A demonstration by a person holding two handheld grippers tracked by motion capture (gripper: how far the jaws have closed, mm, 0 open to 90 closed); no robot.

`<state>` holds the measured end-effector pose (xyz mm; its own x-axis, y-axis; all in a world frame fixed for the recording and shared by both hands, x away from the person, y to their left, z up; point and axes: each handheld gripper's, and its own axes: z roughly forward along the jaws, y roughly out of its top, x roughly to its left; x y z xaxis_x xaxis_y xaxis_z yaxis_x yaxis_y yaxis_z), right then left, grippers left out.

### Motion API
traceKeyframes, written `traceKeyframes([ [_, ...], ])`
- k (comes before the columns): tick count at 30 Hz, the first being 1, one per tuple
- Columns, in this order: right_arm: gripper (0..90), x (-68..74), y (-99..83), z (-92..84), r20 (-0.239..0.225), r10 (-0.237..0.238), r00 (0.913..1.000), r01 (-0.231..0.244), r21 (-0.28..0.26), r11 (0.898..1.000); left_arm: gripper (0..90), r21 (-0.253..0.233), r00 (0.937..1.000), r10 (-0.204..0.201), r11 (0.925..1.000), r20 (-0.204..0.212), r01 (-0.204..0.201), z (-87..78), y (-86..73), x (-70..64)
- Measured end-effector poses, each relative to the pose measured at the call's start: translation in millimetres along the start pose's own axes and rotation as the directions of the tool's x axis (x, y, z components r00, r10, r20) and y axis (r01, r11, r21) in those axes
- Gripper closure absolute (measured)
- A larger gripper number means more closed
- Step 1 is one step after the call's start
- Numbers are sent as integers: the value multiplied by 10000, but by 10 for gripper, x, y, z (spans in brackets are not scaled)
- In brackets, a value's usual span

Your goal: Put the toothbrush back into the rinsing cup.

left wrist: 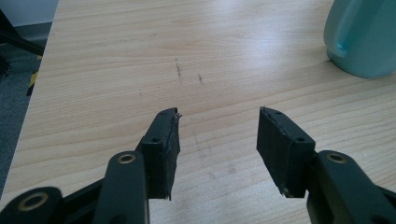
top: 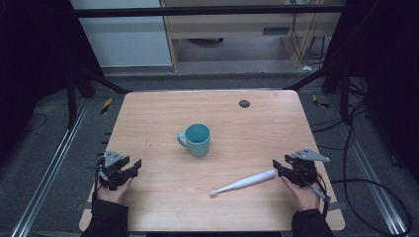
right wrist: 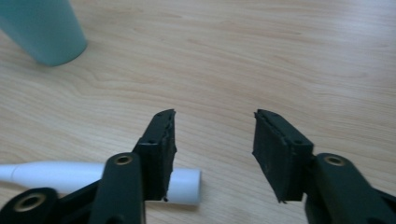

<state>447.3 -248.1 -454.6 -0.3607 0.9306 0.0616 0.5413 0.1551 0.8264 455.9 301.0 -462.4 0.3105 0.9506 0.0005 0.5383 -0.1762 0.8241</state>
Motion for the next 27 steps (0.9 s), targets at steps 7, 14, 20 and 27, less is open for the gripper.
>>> traceKeyframes([
  [7,704,108,15,135,-354,-395,9986,419,686,9968,504,71,10000,-46,10000,72,45,6,7,-15],
  [14,802,105,-24,292,-292,-559,9980,593,1305,9897,501,157,9998,70,9999,204,-73,19,20,-36],
  [20,826,115,-36,348,-333,-641,9974,684,1538,9857,498,202,9993,-41,9998,379,34,25,24,-29],
  [27,833,119,-48,411,-331,-721,9968,770,1842,9799,491,237,9993,15,9997,376,-24,23,26,-30],
])
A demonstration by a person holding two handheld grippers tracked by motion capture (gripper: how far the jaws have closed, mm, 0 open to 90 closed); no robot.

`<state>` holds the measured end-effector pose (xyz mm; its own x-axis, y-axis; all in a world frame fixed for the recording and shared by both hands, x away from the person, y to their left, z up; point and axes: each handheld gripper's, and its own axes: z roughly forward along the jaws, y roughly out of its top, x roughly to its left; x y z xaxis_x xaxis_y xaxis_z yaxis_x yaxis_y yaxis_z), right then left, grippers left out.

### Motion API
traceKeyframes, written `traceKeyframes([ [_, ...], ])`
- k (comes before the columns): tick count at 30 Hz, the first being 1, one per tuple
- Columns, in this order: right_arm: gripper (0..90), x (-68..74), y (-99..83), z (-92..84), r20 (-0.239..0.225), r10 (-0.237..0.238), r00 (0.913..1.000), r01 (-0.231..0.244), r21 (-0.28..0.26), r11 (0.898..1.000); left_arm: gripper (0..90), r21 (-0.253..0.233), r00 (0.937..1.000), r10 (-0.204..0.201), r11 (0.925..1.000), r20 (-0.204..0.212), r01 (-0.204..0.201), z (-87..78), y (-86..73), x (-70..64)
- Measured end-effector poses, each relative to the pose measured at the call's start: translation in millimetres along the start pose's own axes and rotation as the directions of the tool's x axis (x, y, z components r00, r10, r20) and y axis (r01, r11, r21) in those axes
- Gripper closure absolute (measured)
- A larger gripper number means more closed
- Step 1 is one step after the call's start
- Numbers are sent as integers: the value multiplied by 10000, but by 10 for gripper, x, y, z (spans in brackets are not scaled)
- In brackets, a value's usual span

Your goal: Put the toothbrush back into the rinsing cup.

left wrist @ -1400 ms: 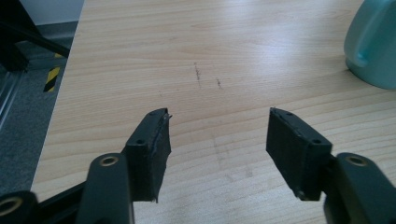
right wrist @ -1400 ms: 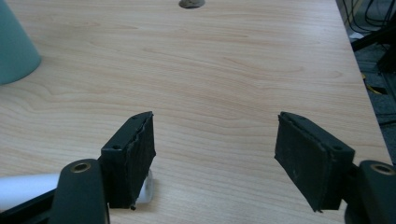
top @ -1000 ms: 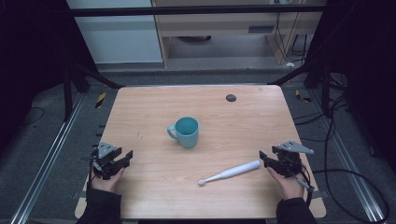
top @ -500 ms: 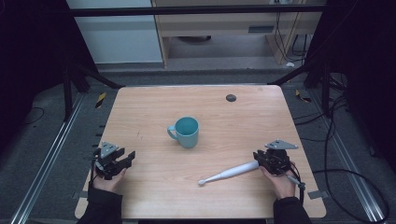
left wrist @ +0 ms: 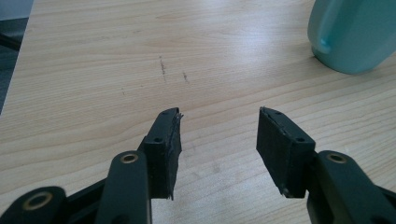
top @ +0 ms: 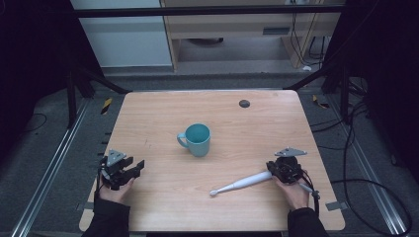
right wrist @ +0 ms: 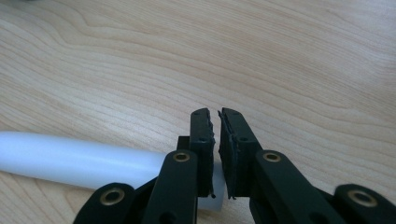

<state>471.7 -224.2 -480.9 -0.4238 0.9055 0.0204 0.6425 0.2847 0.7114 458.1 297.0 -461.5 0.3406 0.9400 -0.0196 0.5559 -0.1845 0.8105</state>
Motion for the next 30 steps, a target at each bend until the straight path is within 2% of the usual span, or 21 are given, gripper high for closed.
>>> traceKeyframes([
  [18,824,40,-50,-53,133,-418,9990,413,362,9985,472,-88,10000,-42,10000,85,42,-24,-8,14],
  [23,824,26,-106,-89,45,-282,9996,280,487,9984,462,-65,9997,-168,9998,173,169,-25,-11,28],
  [30,824,15,-144,-164,48,-231,9997,229,367,9991,461,-67,9997,-172,9998,180,173,-30,-10,28],
])
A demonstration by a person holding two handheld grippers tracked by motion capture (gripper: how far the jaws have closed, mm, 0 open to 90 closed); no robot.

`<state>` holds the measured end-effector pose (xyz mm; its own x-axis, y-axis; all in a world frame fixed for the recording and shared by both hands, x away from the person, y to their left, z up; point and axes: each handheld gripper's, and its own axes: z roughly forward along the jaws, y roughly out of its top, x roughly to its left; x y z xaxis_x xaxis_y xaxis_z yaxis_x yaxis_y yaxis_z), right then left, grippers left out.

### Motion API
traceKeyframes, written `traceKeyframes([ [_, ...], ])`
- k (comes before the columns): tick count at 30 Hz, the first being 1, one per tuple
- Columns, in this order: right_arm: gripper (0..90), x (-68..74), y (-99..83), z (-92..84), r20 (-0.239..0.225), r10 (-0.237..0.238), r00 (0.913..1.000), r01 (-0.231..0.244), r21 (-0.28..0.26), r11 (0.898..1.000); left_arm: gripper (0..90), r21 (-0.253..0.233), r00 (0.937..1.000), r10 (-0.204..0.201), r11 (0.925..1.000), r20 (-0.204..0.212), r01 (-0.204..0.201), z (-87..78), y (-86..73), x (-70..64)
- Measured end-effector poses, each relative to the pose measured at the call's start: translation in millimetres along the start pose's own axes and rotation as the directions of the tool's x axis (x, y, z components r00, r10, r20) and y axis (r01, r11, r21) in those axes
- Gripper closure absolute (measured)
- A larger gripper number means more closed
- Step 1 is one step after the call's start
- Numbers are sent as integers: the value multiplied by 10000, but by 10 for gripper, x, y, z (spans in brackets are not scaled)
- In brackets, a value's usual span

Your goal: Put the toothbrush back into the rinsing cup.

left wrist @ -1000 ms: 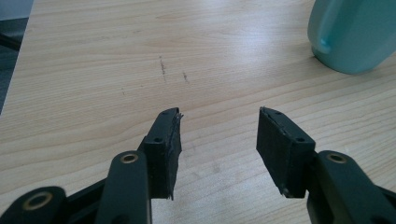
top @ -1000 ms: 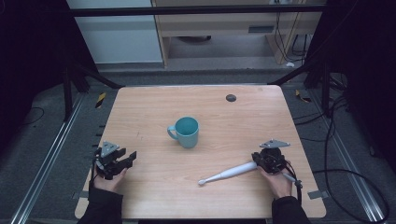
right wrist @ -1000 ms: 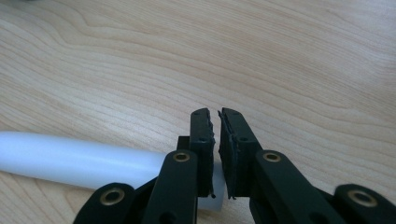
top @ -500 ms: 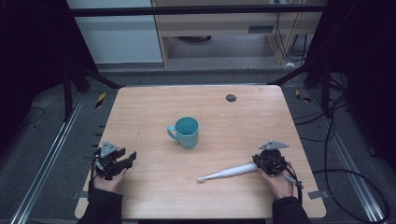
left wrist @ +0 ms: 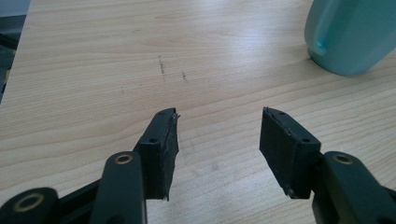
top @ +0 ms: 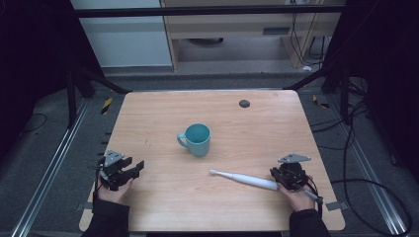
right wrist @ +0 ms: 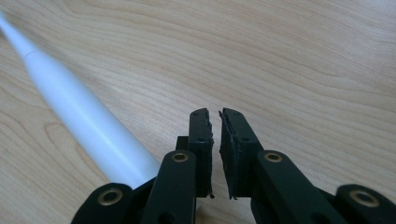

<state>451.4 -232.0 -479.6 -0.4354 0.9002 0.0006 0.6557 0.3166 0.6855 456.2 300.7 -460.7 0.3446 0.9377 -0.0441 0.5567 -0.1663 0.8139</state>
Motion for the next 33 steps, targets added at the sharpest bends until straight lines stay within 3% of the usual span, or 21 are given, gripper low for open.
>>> traceKeyframes([
  [33,832,247,-218,-174,-623,-320,9975,332,180,9993,462,61,10000,-59,10000,-33,59,-29,-8,14],
])
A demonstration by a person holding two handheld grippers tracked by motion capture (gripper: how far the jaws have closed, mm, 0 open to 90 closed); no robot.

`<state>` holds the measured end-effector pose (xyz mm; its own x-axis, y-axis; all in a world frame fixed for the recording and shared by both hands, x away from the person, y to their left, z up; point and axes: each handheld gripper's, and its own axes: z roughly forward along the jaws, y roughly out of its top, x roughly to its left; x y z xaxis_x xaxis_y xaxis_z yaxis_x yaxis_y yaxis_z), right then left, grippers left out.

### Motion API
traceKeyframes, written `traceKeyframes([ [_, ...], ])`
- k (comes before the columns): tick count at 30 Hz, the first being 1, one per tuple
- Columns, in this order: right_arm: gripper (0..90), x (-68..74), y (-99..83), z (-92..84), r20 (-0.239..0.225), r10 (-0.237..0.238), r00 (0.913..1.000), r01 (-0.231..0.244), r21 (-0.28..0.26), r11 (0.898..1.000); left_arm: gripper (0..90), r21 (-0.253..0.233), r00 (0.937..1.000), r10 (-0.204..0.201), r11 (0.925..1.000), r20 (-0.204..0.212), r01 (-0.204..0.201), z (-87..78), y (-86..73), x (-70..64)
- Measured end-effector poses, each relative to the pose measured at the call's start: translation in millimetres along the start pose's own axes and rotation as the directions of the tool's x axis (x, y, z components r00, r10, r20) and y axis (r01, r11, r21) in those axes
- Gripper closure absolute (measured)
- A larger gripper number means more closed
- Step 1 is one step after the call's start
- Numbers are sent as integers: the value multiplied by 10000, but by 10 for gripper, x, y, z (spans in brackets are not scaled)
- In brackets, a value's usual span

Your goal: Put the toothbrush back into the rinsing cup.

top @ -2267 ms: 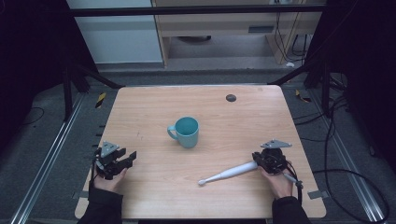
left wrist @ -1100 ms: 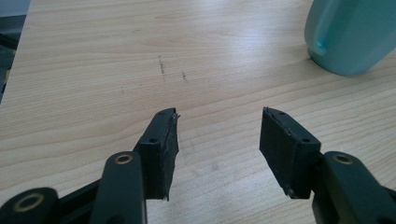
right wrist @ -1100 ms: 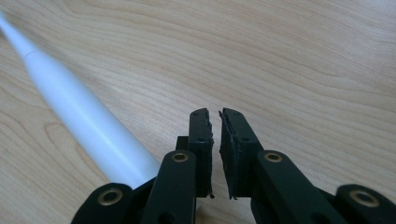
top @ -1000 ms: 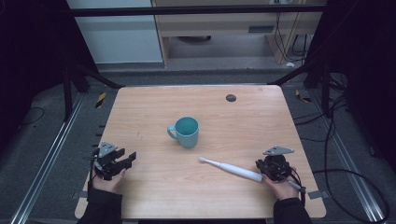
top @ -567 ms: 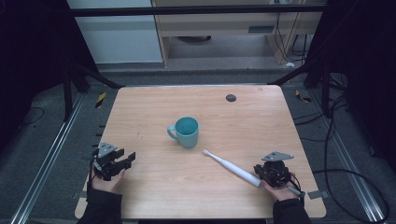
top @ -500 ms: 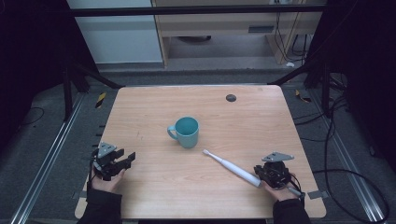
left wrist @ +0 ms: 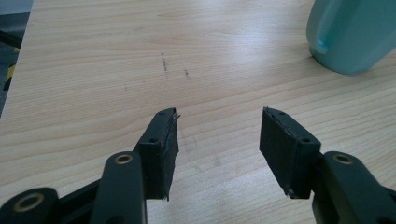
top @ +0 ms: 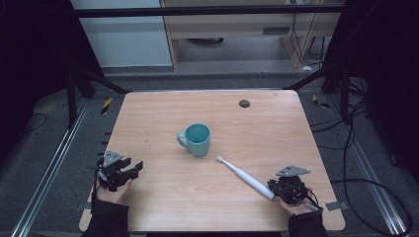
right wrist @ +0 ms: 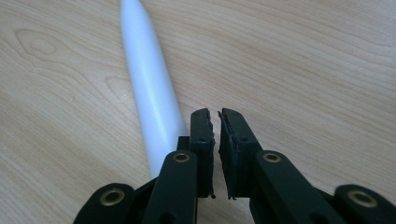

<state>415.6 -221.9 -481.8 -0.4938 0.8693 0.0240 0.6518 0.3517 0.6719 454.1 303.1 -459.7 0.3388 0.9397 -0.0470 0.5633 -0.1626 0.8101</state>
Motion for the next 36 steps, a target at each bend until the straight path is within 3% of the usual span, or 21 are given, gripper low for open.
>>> traceKeyframes([
  [9,830,71,-43,-29,-162,-46,9999,47,63,10000,462,14,10000,0,10000,12,0,-1,0,-1],
  [18,815,45,-25,-52,-41,32,10000,-32,-31,10000,460,37,10000,-17,10000,33,17,5,0,5],
  [22,716,-12,75,-103,215,117,9997,-105,-542,9985,446,111,10000,-31,9999,59,30,22,-1,9],
  [27,636,-29,201,-123,251,93,9996,-74,-746,9972,427,173,9999,-89,9998,73,88,32,1,28],
  [35,577,9,368,-120,153,-196,9997,205,-578,9981,420,302,9999,-63,9995,109,59,53,4,23],
  [36,577,27,435,-122,72,-430,9990,433,-392,9983,418,311,9999,-56,9995,115,53,54,4,22],
])
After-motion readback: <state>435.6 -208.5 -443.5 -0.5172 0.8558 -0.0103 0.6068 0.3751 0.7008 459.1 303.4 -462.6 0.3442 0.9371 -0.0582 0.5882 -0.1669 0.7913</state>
